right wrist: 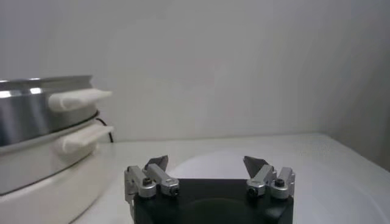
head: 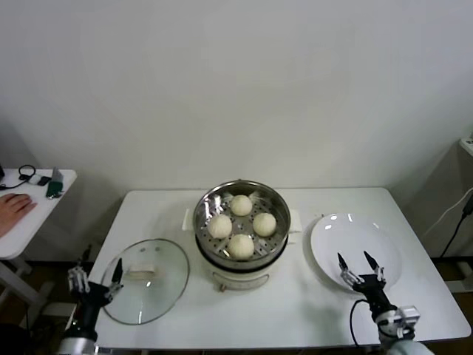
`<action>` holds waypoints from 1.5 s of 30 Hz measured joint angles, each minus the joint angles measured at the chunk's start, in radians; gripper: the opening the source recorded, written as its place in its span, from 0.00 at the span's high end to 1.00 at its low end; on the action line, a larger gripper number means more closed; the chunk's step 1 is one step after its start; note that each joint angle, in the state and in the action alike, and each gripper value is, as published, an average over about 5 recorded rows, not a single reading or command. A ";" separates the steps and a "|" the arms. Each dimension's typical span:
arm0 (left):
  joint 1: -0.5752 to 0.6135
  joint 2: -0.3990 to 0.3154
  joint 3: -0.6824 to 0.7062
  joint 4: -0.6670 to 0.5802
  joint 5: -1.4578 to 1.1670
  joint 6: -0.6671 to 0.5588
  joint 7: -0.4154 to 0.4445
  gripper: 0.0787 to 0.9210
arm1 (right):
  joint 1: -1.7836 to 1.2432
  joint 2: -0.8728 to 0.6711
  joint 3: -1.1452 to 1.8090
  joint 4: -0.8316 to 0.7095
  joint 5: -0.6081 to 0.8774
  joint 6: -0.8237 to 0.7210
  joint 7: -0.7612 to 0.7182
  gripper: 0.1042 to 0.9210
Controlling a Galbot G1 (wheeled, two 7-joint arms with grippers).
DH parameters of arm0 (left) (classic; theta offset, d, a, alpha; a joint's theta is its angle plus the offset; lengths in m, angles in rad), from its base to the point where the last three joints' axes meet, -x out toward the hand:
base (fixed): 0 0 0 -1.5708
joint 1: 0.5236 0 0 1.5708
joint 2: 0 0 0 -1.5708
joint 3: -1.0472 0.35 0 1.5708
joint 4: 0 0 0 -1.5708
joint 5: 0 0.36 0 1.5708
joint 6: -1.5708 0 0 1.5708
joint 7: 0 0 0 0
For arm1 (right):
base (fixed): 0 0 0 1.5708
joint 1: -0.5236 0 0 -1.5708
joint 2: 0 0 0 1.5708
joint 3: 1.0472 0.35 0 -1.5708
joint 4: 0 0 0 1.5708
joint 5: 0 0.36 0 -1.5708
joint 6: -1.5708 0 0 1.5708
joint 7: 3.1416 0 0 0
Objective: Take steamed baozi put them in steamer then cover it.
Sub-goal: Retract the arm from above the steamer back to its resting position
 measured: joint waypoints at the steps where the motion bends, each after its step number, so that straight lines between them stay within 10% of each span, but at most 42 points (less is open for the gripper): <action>1: -0.003 -0.001 0.003 0.018 0.043 -0.004 -0.017 0.12 | -0.007 0.010 0.003 -0.001 -0.004 0.005 0.003 0.12; 16: -0.076 -0.054 0.036 0.262 0.428 0.000 -0.157 0.12 | -0.042 0.087 0.014 -0.028 -0.047 0.051 0.024 0.12; 45: -0.245 -0.129 0.070 0.411 0.616 0.101 -0.134 0.12 | -0.072 0.111 0.030 -0.035 -0.054 0.097 0.027 0.12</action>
